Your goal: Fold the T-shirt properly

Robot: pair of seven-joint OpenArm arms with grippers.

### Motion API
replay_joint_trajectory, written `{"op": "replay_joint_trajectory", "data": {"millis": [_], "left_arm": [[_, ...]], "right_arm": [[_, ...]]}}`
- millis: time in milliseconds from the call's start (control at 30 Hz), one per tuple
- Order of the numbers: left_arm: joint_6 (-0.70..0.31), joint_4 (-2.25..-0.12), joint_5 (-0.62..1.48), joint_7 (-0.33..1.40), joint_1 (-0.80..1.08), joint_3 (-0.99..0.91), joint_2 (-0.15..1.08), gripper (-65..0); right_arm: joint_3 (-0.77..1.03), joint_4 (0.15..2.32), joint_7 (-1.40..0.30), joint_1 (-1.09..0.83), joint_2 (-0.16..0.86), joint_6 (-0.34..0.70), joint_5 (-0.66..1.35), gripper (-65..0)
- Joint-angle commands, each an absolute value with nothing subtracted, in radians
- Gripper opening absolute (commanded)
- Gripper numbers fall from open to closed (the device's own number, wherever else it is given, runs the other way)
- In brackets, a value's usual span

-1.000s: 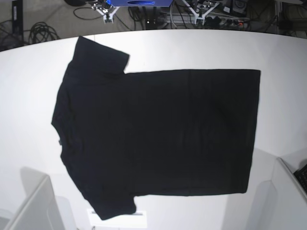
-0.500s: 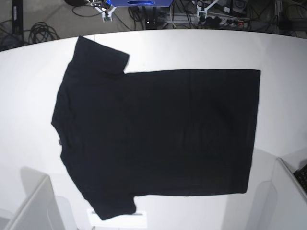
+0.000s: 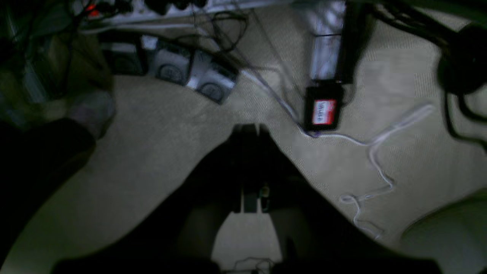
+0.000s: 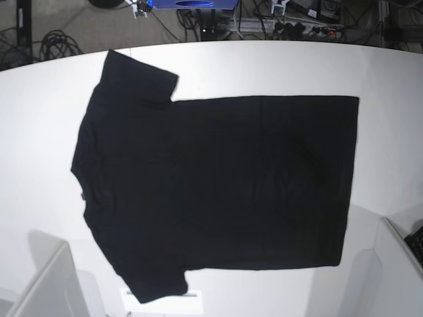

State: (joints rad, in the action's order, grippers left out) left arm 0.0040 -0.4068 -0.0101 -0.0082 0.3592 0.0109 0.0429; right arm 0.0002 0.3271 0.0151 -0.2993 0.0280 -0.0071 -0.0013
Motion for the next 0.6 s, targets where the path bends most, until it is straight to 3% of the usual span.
{"op": "replay_joint_trajectory", "data": {"millis": [0, 400, 567], "left_arm": [[0.007, -0.429, -0.012, -0.008, 0.387, 0.012, 0.053, -65.0], [0.005, -0.734, -0.001, -0.008, 0.604, 0.008, 0.147, -65.0], [0.005, -0.905, -0.001, -0.008, 0.716, 0.001, 0.163, -65.0]], "right_arm": [[0.002, 0.341, 0.015, -0.328, 0.03, -0.005, 0.001, -65.0], [0.005, 0.602, 0.01, -0.53, 0.03, -0.005, 0.002, -65.0], [0.031, 0.802, -0.084, -0.644, 0.03, -0.005, 0.002, -65.0]]}}
